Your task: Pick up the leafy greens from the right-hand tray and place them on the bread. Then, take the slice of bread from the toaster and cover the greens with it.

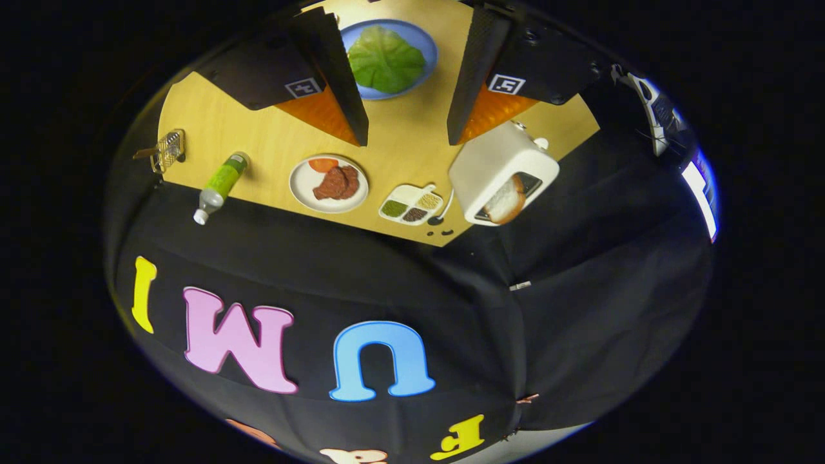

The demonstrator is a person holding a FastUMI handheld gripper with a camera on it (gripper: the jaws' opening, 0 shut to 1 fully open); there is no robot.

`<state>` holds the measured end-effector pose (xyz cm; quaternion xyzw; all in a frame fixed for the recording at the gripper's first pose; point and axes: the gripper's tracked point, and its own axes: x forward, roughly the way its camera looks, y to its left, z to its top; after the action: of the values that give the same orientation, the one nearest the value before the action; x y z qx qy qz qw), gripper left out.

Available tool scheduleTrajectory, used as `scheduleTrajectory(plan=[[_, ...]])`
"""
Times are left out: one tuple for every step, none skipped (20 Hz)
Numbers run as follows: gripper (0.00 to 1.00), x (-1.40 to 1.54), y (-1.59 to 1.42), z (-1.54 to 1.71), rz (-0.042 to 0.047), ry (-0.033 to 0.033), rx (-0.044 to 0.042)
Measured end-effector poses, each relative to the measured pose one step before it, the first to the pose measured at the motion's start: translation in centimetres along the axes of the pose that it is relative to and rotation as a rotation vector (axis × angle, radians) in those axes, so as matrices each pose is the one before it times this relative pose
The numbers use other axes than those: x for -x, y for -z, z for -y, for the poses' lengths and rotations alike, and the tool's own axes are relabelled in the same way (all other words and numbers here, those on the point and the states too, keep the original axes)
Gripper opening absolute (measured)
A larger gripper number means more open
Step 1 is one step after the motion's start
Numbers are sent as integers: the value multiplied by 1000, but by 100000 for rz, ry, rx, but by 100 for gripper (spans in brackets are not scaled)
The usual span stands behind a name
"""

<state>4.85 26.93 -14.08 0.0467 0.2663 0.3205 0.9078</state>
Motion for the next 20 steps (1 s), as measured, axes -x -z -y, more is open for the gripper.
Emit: scheduleTrajectory(plan=[[78, -797, -1211, -1245, 723, -1513, 657], [78, -1100, -1007, -1281, 750, -1651, 864], [78, -1150, -1044, -1300, 694, -1486, 877], [78, -1206, -776, -1297, 692, -1540, 1462], [78, -1305, -700, -1004, 160, -862, 1810], [78, -1134, -471, -1006, -240, -879, 1553], [78, -1134, -438, -1095, -44, -815, 894], [78, -1172, -291, -1015, -635, -807, 585], [78, -1253, -116, -763, -612, -88, 339], [78, -1300, 230, -607, -1088, 42, 22], [78, -1383, 238, -629, -1140, 247, 51], [78, -1304, 291, -565, -1234, 403, 277], [78, -1089, 275, -406, -1574, 439, 494], [78, -1114, 298, -327, -1809, 701, 314], [78, -1114, 511, -219, -1991, 1371, -350], [78, -1014, 497, -225, -2216, 1375, -1044], [78, -1104, 345, -247, -1687, 1091, -1539], [78, -723, 189, -449, -2024, 660, -1675], [78, -834, 150, -274, -1822, 610, -815], [78, -888, 159, -60, -1278, 1118, 236]])
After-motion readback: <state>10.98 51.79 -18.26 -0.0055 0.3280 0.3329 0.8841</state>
